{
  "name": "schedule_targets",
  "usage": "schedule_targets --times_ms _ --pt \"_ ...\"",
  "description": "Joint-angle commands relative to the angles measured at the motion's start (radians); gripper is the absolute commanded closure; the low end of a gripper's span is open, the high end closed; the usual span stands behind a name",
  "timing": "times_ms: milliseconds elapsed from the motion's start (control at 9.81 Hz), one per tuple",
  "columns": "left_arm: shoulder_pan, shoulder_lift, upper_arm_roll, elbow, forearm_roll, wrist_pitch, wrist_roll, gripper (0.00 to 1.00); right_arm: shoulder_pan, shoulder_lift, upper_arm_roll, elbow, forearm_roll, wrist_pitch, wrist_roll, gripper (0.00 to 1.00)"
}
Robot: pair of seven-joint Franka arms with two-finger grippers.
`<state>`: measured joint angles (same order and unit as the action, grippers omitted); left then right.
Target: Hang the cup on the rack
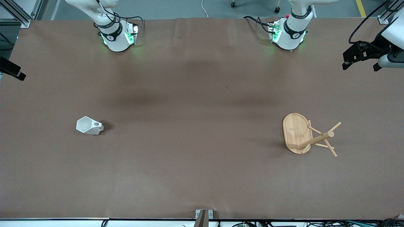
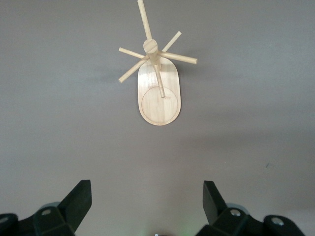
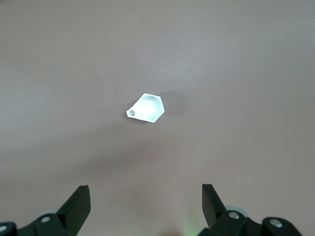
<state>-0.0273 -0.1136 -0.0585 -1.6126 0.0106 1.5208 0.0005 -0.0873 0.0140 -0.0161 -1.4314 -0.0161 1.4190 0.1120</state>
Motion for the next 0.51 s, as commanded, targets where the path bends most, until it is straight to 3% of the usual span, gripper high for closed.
schedule_targets --times_ms 0,204,408 --pt "0.000 0.018 -0.003 -0.015 0.012 -0.014 0.006 0.00 -0.009 0.020 0.004 -0.099 0.001 0.087 -0.018 0.00" --pt "0.001 0.023 -0.003 -0.015 0.012 -0.013 0.006 0.00 -0.020 0.033 -0.001 -0.271 0.001 0.272 -0.117 0.00" --pt "0.001 0.037 -0.003 -0.010 0.012 -0.010 0.006 0.00 -0.034 0.090 -0.005 -0.372 -0.001 0.436 -0.222 0.00"
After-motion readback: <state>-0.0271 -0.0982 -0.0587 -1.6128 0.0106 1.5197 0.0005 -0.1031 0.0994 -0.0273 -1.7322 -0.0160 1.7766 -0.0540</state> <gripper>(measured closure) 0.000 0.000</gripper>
